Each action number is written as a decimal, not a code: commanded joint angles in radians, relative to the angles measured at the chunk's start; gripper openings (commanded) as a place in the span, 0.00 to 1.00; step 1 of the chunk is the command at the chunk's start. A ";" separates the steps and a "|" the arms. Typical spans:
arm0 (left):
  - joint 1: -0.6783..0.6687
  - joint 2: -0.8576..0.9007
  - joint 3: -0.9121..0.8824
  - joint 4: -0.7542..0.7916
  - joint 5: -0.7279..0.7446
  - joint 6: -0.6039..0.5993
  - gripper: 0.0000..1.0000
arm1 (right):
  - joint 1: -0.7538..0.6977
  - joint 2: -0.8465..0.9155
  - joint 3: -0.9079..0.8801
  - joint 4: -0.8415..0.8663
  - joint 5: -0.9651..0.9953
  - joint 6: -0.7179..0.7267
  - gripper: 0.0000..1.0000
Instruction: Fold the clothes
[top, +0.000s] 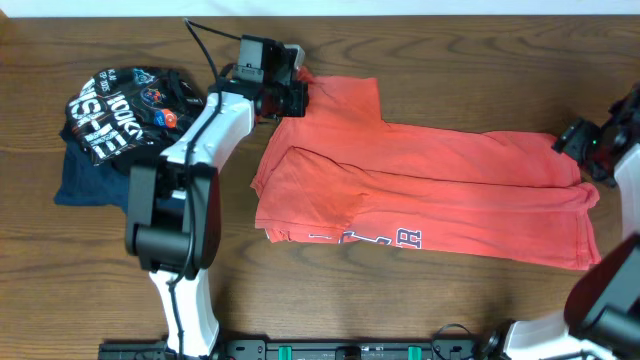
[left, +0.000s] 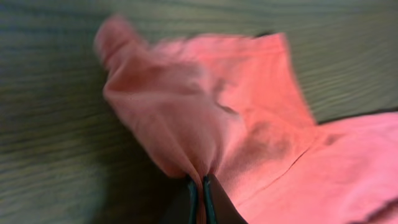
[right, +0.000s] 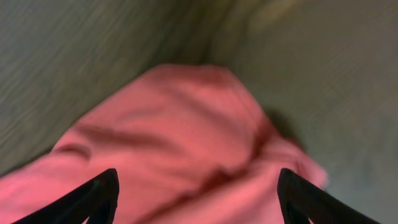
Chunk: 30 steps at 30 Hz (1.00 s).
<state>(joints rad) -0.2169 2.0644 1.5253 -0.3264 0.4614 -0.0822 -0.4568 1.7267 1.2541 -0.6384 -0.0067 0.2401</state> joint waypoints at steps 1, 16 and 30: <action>0.004 -0.005 0.001 -0.042 0.003 -0.008 0.06 | 0.005 0.084 0.011 0.070 0.006 -0.021 0.79; 0.004 -0.005 0.001 -0.127 0.003 -0.008 0.06 | 0.006 0.224 0.011 0.254 0.052 -0.021 0.77; 0.004 -0.005 0.001 -0.144 0.003 -0.008 0.06 | 0.005 0.322 0.012 0.277 0.040 -0.019 0.24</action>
<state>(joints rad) -0.2169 2.0548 1.5253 -0.4667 0.4648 -0.0826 -0.4561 2.0258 1.2579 -0.3592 0.0368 0.2214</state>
